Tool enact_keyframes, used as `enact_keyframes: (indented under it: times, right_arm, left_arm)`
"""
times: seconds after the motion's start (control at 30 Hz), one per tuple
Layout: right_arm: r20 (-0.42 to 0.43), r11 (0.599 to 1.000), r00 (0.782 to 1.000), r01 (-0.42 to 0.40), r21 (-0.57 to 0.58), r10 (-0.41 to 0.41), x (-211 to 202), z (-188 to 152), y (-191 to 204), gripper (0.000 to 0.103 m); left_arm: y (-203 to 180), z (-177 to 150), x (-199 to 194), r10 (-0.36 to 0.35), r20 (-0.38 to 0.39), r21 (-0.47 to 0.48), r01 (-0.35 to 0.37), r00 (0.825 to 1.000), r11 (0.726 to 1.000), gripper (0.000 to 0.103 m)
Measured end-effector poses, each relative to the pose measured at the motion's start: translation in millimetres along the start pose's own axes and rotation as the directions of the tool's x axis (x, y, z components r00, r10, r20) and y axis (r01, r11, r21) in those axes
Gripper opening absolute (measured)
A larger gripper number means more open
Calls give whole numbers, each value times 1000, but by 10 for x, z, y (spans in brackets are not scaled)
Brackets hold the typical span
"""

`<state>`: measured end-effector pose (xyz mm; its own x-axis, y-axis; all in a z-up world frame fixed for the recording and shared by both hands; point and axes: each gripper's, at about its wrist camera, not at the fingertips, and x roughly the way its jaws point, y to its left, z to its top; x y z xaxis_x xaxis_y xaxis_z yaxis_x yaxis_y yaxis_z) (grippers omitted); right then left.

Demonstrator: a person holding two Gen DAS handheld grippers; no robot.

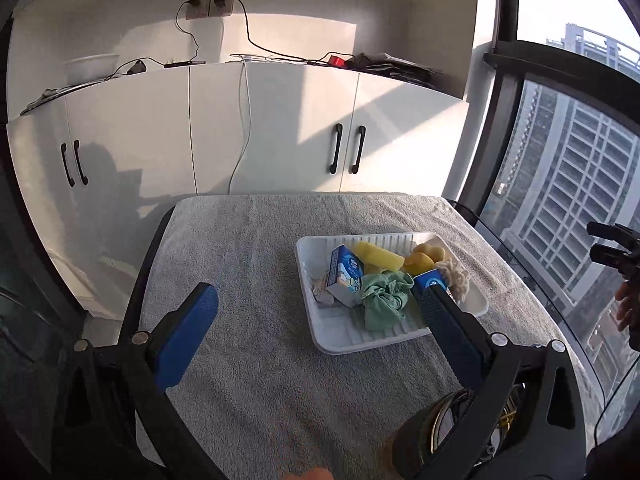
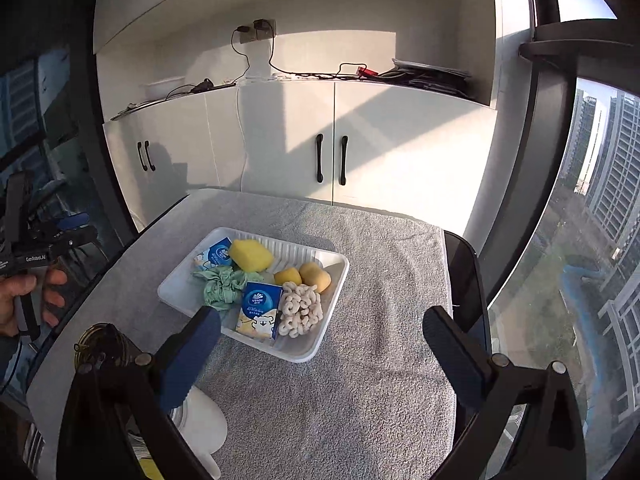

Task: Organize soft objects
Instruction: 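Move both open tools back toward the grey knitted pad and yellow sponge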

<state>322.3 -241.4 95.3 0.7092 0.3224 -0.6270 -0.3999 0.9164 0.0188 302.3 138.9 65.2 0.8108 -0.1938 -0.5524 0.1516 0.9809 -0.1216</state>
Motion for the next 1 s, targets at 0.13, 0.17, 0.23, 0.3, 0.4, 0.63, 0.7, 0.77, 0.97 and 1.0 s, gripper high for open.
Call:
enact_keyframes:
  times: [0.13, 0.17, 0.23, 0.3, 0.4, 0.63, 0.7, 0.77, 0.97, 1.0]
  right_arm:
    - [21, 999, 999, -47, -10, 47, -236, -267, 195, 103]
    - [21, 998, 998, -59, -13, 59, -287, -364, 258, 103]
    - [27, 997, 997, -78, -14, 79, -383, -563, 391, 103]
    - [34, 994, 994, -107, -17, 108, -477, -789, 539, 103]
    - [23, 989, 989, -148, -27, 148, -564, -1181, 821, 103]
    - [-88, 984, 987, -141, -112, 131, -391, -1931, 1547, 103]
    - [-125, 986, 986, -127, -106, 114, -236, -2034, 1615, 103]
    - [-154, 989, 983, -114, -89, 100, -99, -2095, 1635, 103]
    - [-194, 995, 978, -89, -42, 79, 95, -2148, 1555, 103]
    - [-203, 996, 976, -87, -29, 79, 121, -2152, 1530, 102]
  left_arm:
    - [-65, -270, -278, 1, 32, 7, -2, 999, 1000, 103]
    - [-66, -361, -362, -1, 37, 3, 1, 999, 1000, 103]
    - [-104, -533, -522, 0, 46, 0, 0, 999, 1000, 103]
    - [-171, -737, -700, -3, 58, 5, 3, 998, 1000, 103]
    - [-358, -1076, -927, -38, 62, 28, 37, 997, 999, 103]
    - [-867, -1755, -983, -154, -80, 57, 159, 985, 986, 103]
    - [-934, -1856, -940, -175, -101, 29, 179, 979, 983, 103]
    - [-998, -1918, -894, -205, -121, 2, 207, 971, 978, 103]
    - [-1201, -1948, -798, -198, -146, 49, 207, 969, 977, 103]
    - [-1223, -1938, -762, -201, -152, 55, 212, 968, 976, 103]
